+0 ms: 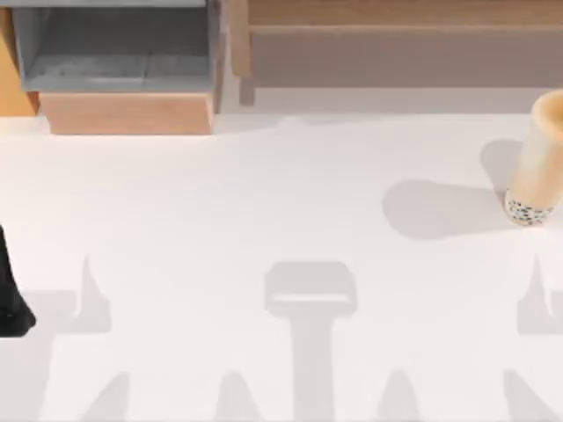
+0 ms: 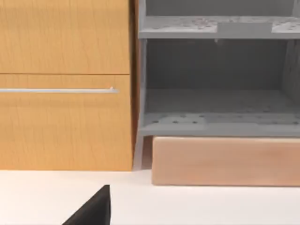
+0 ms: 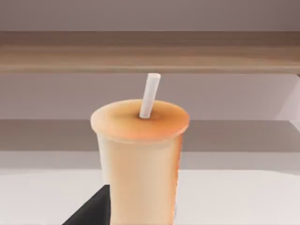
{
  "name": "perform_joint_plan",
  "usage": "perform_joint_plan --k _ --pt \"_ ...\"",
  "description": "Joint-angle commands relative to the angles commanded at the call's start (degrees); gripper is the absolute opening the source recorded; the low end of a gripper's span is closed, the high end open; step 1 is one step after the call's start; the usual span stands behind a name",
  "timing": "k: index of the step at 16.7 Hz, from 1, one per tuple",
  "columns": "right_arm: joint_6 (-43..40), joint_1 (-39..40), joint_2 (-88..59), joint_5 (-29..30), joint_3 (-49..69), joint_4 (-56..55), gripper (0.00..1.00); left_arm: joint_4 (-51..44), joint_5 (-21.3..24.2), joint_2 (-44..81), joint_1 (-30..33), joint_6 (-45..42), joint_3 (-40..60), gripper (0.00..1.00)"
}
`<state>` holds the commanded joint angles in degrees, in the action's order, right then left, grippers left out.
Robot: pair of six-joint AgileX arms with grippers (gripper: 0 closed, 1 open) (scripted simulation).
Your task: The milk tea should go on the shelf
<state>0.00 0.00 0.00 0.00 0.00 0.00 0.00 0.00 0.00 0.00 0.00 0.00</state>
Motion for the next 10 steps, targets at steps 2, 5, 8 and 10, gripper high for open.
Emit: perform_joint_plan --k 2,5,8,10 --pt "0.0 0.0 0.0 0.0 0.0 0.0 1.00 0.0 0.0 0.0 0.0 0.0 0.0 1.00" --pt "0.1 0.6 -3.7 0.8 0.6 -3.6 1.00 0.0 0.0 0.0 0.0 0.0 0.0 1.00" --pt "0.3 2.0 -12.8 2.5 1.6 -12.5 1.00 0.0 0.0 0.0 0.0 0.0 0.0 1.00" --pt "0.6 3.4 -21.7 3.9 2.2 -20.8 1.00 0.0 0.0 0.0 0.0 0.0 0.0 1.00"
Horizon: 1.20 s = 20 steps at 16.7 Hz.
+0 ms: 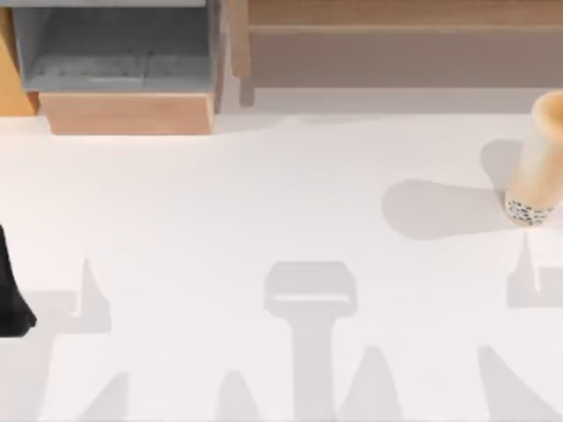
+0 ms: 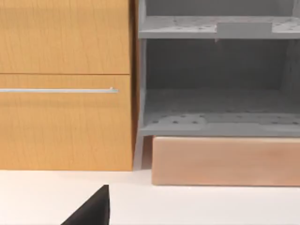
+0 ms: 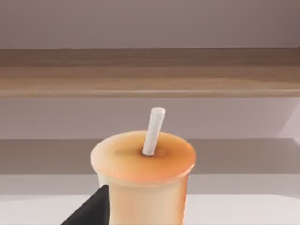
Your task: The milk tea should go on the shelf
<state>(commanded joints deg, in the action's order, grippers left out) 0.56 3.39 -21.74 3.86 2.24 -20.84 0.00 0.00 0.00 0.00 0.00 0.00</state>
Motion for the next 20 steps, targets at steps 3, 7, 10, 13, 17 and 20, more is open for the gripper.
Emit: perform_joint_plan --k 3,7,10,13,17,20 --pt "0.4 2.3 -16.6 2.3 0.9 -14.6 1.00 0.0 0.0 0.0 0.0 0.0 0.0 1.00" --pt "1.0 5.3 -41.4 5.7 2.0 -34.8 1.00 0.0 0.0 0.0 0.0 0.0 0.0 1.00" --pt "1.2 7.3 -58.1 8.1 2.8 -48.5 1.00 0.0 0.0 0.0 0.0 0.0 0.0 1.00" --pt "1.3 8.9 -70.5 10.0 3.5 -59.4 1.00 0.0 0.0 0.0 0.0 0.0 0.0 1.00" --pt "1.2 10.1 -79.0 11.5 4.2 -67.3 1.00 0.0 0.0 0.0 0.0 0.0 0.0 1.00" --pt "1.2 10.2 -79.8 11.6 4.3 -68.1 1.00 0.0 0.0 0.0 0.0 0.0 0.0 1.00"
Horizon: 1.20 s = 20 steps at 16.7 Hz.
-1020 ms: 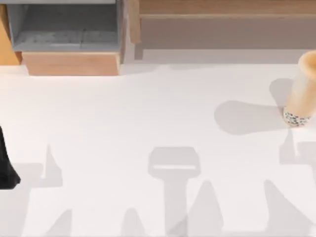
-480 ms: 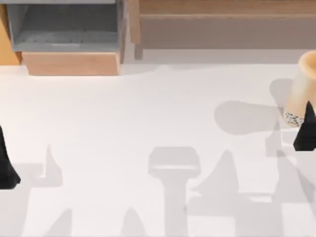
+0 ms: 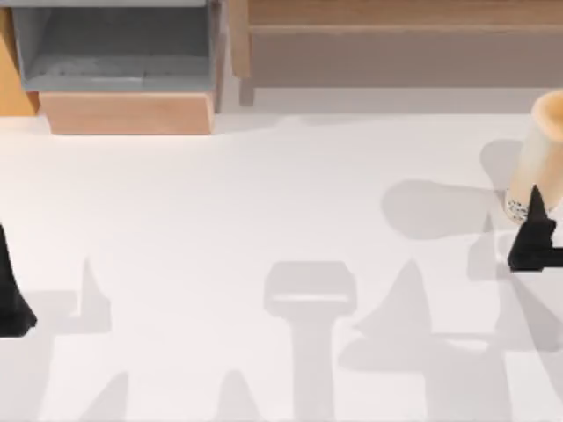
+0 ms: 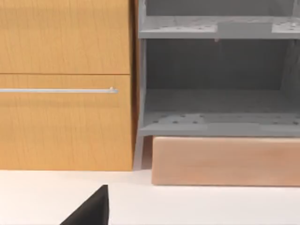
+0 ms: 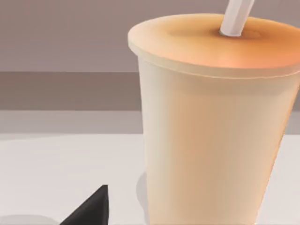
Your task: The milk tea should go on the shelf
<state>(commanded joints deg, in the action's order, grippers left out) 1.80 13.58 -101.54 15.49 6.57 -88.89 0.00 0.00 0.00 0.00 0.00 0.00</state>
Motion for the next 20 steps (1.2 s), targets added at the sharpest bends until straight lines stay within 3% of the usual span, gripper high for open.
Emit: perform_joint_plan --k 5,13,18,20 --pt "0.0 -0.5 -0.5 -0.4 0.7 0.4 1.00 0.0 0.0 0.0 0.0 0.0 0.0 1.00" --pt "-0.5 -4.1 -9.9 -4.0 16.3 6.1 1.00 0.0 0.0 0.0 0.0 0.0 0.0 1.00" --pt "-0.5 -4.6 -10.9 -4.4 17.8 6.8 1.00 0.0 0.0 0.0 0.0 0.0 0.0 1.00" --pt "-0.5 -4.6 -10.9 -4.4 17.8 6.8 0.85 0.0 0.0 0.0 0.0 0.0 0.0 1.00"
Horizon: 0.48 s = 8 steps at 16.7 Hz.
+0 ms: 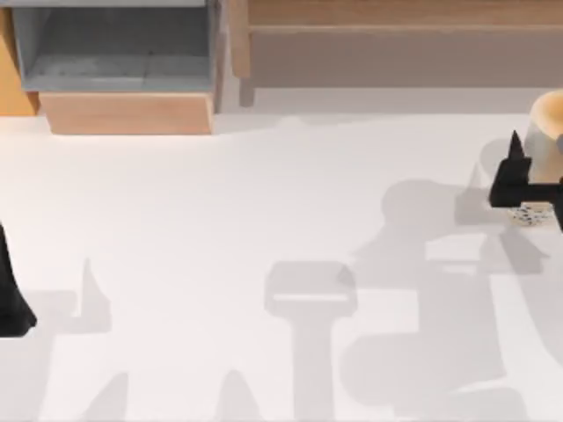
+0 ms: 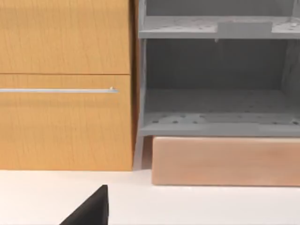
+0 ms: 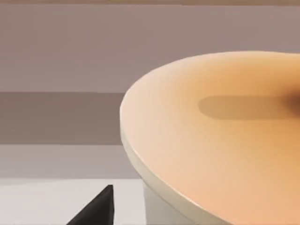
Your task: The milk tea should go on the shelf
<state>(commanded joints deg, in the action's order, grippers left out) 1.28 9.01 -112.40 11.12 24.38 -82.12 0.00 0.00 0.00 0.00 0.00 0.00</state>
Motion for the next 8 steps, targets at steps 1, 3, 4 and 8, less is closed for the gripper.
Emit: perform_joint_plan --k 1,3,4,8 --pt "0.0 0.0 0.0 0.0 0.0 0.0 0.77 0.0 0.0 0.0 0.0 0.0 0.0 1.00" --pt "0.0 0.0 0.0 0.0 0.0 0.0 0.62 0.0 0.0 0.0 0.0 0.0 0.0 1.00" --pt "0.0 0.0 0.0 0.0 0.0 0.0 0.55 0.0 0.0 0.0 0.0 0.0 0.0 1.00" --pt "0.0 0.0 0.0 0.0 0.0 0.0 0.25 0.0 0.0 0.0 0.0 0.0 0.0 1.00"
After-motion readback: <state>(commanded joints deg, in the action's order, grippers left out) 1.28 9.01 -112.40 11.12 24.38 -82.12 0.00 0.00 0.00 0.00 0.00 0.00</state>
